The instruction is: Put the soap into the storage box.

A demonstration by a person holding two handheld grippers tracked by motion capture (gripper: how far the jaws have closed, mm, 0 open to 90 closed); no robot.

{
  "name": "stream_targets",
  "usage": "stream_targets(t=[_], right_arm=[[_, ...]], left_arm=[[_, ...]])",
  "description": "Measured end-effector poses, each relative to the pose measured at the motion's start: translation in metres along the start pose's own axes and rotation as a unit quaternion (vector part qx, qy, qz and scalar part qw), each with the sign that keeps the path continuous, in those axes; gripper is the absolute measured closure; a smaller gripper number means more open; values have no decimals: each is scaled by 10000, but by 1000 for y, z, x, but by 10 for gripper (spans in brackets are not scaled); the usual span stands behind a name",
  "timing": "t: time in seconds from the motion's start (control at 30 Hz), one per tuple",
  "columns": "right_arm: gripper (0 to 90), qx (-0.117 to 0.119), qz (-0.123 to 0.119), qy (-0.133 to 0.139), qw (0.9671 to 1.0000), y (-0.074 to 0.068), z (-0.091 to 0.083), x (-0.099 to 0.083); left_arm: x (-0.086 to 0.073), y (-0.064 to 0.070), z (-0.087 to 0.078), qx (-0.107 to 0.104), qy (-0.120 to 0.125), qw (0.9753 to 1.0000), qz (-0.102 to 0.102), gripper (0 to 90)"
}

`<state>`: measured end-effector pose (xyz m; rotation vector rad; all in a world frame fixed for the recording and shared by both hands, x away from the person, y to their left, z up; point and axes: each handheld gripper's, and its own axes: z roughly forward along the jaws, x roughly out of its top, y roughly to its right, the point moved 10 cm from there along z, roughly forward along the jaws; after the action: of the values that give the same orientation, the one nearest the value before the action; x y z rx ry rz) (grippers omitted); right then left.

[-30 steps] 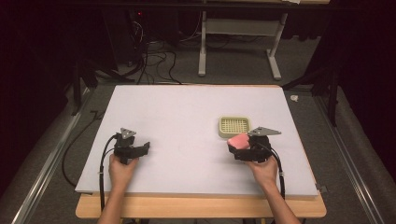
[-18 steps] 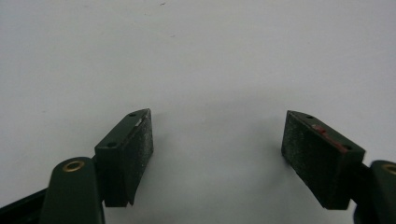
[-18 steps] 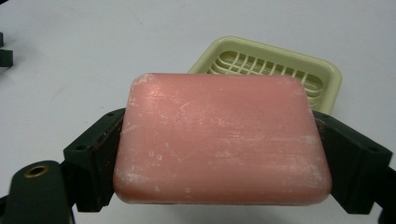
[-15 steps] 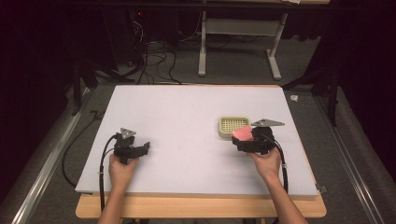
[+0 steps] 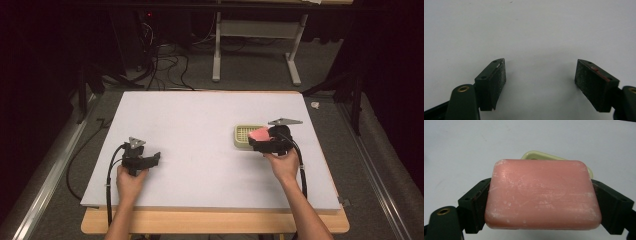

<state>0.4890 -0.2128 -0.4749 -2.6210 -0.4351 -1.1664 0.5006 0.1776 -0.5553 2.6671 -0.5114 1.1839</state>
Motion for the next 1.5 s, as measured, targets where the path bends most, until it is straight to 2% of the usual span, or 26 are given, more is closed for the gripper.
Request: stream_targets(t=[0.33, 0.53, 0.6, 0.8, 1.5], right_arm=[[136, -272, 53, -244, 9993, 6, 21, 8], [137, -308, 32, -378, 9988, 4, 32, 8], [137, -348, 54, -504, 9981, 4, 40, 5], [136, -350, 125, -639, 9973, 5, 51, 1], [134, -409, 414, -874, 9945, 11, 67, -6]], left_arm=[[0, 0, 0, -4, -1, 10000, 4, 253], [0, 0, 0, -6, -1, 10000, 3, 254], [0, 0, 0, -6, 0, 10000, 1, 253], [0, 0, 0, -2, -1, 10000, 5, 253], [0, 0, 0, 4, -3, 10000, 12, 254]])
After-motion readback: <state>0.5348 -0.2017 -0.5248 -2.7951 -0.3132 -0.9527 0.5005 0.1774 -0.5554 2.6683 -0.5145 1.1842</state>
